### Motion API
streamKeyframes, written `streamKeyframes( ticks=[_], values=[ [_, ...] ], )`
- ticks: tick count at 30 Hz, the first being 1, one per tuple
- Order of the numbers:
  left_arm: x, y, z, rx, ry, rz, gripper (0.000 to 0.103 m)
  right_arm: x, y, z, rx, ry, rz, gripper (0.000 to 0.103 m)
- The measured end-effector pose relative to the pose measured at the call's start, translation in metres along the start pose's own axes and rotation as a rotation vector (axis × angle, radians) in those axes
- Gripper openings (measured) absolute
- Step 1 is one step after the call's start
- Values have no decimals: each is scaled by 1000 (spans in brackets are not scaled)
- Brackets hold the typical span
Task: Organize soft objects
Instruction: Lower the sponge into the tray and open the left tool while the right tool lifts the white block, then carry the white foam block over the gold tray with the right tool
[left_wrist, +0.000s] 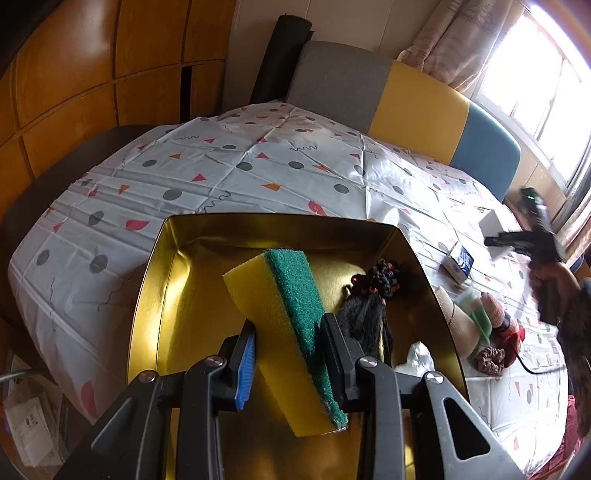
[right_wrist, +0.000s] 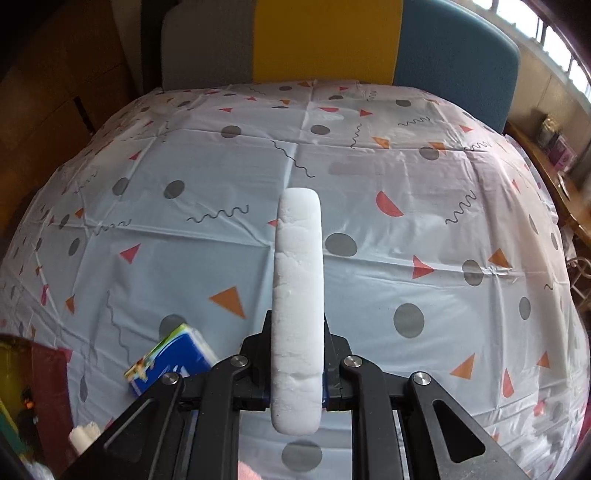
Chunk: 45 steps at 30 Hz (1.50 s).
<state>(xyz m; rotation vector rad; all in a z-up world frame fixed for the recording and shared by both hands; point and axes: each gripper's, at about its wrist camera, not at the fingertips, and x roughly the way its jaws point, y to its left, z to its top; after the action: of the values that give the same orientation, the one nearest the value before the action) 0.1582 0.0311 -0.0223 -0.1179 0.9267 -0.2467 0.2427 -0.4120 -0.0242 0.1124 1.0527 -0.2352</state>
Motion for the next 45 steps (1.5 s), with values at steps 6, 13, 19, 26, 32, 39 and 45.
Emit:
streamKeyframes(
  ticks=[6, 13, 19, 26, 32, 39, 45],
  values=[
    [21, -6, 19, 20, 25, -29, 33, -55, 13, -52, -41, -49, 71, 18],
    [61, -24, 41, 130, 51, -14, 35, -97, 27, -107, -56, -90, 129, 18],
    [72, -25, 44, 107, 68, 36, 51, -119, 52, -142, -101, -117, 138, 18],
    [56, -12, 31, 47, 59, 62, 63, -125, 74, -168, -102, -123, 183, 18],
    [29, -3, 16, 18, 6, 109, 63, -129, 92, -181, -102, -131, 218, 18],
    [-21, 1, -6, 10, -77, 130, 63, -132, 111, -196, -93, -135, 268, 18],
    [-58, -1, -28, 15, -139, 158, 64, -137, 131, -208, -96, -142, 318, 18]
  ],
)
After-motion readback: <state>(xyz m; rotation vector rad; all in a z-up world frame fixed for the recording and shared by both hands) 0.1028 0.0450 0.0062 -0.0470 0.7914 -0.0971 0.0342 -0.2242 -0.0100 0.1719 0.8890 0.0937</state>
